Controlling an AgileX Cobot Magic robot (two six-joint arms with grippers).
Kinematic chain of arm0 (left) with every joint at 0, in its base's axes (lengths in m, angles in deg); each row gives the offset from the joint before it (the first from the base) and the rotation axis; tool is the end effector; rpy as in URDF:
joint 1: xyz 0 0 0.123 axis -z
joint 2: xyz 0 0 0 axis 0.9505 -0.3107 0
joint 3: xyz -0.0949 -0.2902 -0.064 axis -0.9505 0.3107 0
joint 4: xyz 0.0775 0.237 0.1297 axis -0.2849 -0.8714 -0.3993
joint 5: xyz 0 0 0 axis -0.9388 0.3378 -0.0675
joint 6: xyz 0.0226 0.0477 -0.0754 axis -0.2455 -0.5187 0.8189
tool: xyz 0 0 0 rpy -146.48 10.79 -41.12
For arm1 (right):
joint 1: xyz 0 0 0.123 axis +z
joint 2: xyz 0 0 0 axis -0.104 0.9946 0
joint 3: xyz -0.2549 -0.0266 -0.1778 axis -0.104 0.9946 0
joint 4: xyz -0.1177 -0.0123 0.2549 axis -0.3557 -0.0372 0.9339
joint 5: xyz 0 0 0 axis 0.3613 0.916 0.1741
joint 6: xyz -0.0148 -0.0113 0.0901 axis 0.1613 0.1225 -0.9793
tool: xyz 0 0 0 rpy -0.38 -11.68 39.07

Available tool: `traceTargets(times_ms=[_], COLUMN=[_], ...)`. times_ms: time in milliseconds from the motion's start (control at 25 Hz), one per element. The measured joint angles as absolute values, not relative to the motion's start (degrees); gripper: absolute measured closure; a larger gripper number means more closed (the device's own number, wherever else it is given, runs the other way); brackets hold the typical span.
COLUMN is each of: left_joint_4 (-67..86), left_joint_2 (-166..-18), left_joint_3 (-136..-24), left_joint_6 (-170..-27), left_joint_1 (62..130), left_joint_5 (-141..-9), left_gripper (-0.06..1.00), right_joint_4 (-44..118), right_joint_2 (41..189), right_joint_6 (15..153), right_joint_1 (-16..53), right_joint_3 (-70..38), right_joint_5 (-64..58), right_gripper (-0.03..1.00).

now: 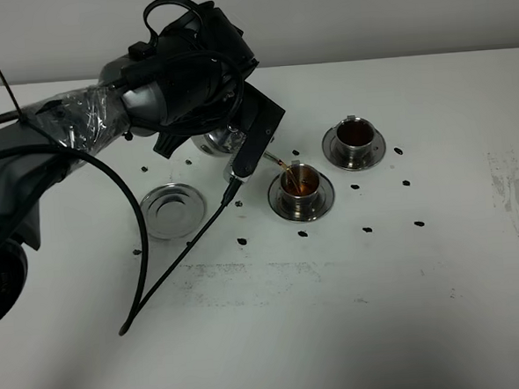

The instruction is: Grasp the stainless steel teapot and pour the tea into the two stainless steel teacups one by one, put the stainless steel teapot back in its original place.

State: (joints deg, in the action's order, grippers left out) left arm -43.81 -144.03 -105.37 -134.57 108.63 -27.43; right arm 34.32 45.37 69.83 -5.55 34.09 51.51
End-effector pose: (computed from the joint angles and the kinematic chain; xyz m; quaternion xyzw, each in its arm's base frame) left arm 0.4492 -0.2780 0.2312 0.8319 0.4240 0.3447 0.0964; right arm -0.0003 0.0075 0.2943 -0.0721 0.8728 0.0102 0.4827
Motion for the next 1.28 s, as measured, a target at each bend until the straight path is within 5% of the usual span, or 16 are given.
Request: traceTargets(times_ms=[1280], left_joint_4=[-51.86], left_joint_2=[-145.07], left_joint_3=[-105.39], left_joint_6=[-132.05], left_joint_1=[111.65], left_joint_5=[-27.64], left_gripper=[0.77], right_joint_4=[34.32], right_joint_2=[45.37], right_joint_6=[69.83], right_joint_1=[-5.55], right_joint_3=[34.09], right_joint_5=[51.51], right_gripper=[0.64])
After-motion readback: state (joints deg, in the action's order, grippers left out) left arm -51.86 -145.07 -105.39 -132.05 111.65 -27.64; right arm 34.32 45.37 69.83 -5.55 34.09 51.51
